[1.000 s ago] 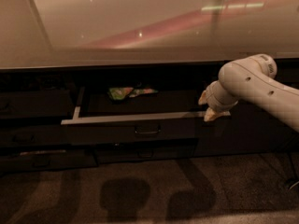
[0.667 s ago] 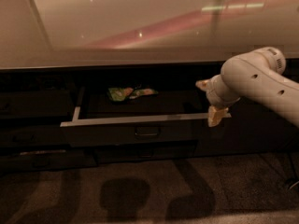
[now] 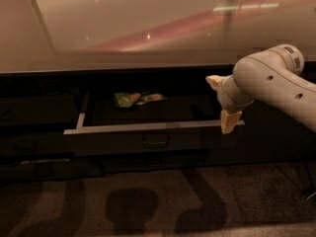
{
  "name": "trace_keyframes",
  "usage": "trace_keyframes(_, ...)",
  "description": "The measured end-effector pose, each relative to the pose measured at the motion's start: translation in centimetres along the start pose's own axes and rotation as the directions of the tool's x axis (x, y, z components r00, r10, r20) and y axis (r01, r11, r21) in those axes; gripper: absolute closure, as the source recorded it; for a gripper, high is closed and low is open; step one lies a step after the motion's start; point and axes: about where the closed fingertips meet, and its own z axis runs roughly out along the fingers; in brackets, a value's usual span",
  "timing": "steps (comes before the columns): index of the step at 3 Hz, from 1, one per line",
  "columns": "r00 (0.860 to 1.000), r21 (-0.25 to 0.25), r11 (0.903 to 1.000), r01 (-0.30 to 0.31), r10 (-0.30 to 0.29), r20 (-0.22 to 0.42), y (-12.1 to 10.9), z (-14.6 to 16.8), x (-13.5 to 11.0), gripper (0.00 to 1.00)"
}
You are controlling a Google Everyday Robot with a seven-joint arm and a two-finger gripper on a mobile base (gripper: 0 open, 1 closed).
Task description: Open top drawer
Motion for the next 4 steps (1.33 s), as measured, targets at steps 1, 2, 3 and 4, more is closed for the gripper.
trace_keyframes(1, 1.0, 0.0, 1.0, 0.0, 0.0, 0.0, 0.0, 0.0, 0.0, 0.19)
trace_keyframes(2, 1.0, 0.0, 1.0, 0.0, 0.0, 0.0, 0.0, 0.0, 0.0, 0.42)
trace_keyframes(3, 1.0, 0.0, 1.0, 0.0, 0.0, 0.0, 0.01, 0.0, 0.0, 0.65)
trace_keyframes(4, 1.0, 0.001, 1.0, -0.002, 0.002, 0.001, 0.03, -0.03, -0.02, 0.88)
